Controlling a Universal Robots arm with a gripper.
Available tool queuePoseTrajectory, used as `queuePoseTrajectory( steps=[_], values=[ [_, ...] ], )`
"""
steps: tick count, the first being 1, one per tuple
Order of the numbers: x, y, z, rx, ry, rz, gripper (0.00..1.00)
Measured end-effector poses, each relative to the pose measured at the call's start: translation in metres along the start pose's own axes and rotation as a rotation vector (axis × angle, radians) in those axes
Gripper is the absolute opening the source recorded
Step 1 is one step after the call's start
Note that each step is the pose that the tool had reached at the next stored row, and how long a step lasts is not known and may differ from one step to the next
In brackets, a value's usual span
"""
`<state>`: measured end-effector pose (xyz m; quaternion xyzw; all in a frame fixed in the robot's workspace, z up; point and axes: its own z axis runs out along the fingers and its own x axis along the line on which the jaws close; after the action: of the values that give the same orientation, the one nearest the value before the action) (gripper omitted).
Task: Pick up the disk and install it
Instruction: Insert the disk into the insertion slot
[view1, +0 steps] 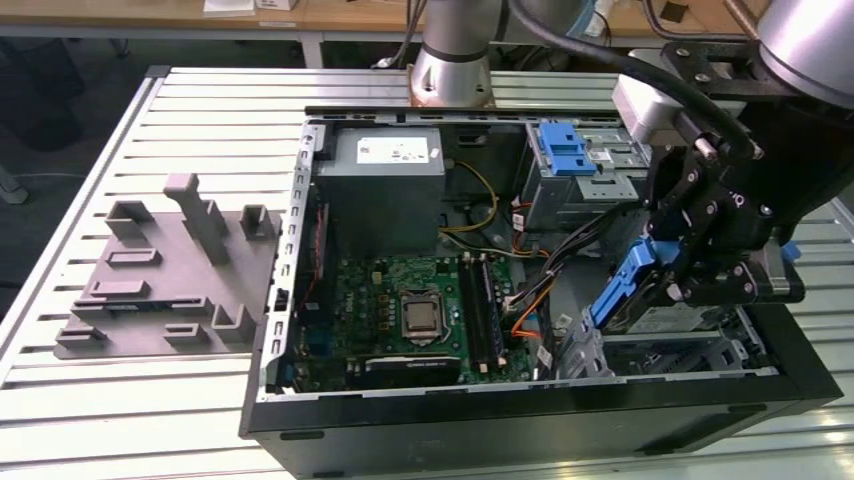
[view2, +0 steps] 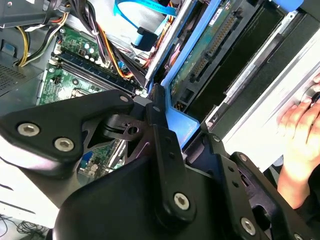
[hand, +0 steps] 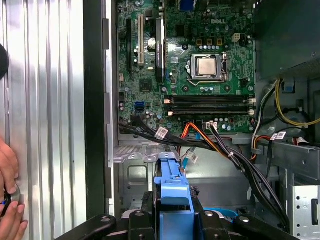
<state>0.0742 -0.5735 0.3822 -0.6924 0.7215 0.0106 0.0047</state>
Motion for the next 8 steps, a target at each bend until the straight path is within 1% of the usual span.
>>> queuePoseTrajectory(
  steps=[8],
  values=[
    [0.0001, -0.0001, 0.0068, 0.0000, -0.0001, 0.000, 0.36]
  ],
)
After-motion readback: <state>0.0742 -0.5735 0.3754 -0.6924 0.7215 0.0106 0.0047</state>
